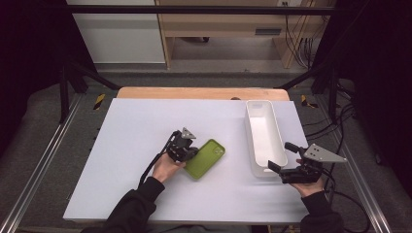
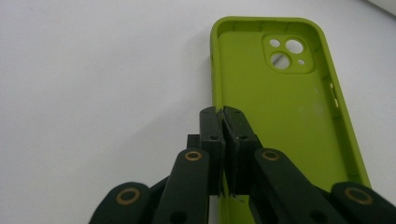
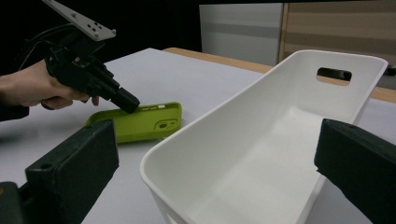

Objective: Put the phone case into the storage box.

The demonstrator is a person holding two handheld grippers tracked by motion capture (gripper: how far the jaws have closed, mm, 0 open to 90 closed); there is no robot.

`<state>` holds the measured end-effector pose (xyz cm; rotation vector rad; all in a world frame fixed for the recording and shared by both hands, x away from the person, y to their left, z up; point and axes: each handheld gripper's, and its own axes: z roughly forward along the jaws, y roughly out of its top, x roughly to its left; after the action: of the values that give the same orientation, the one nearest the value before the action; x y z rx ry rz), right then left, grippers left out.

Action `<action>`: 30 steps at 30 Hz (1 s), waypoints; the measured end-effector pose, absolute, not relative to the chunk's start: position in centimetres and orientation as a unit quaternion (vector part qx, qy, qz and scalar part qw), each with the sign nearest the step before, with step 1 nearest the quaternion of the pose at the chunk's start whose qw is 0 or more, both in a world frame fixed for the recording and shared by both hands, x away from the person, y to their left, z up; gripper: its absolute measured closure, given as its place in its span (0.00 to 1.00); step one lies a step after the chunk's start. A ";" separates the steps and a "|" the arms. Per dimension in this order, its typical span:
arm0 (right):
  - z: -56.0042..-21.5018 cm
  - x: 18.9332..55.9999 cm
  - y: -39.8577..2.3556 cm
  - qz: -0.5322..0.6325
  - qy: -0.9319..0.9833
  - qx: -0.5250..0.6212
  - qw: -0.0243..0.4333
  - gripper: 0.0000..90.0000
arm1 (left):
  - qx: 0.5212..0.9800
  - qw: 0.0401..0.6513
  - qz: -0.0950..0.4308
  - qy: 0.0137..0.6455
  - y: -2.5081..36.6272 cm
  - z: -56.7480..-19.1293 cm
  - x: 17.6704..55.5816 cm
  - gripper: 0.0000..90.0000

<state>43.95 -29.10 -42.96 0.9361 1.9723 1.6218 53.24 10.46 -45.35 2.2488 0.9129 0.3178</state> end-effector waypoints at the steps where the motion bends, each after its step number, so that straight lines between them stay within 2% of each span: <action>1: -43.0 43.9 -29.1 0.583 0.709 0.337 0.209 0.00 | 0.864 0.340 0.122 0.351 10.5 -45.4 53.2 0.97; 30: -42.8 43.9 -29.1 0.581 0.711 0.338 0.207 0.00 | 0.844 0.379 0.158 0.345 11.6 -42.6 51.7 0.97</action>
<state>43.91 -29.06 -42.78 0.9425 1.9794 1.6190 51.71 11.60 -42.63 2.1556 0.8820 0.4037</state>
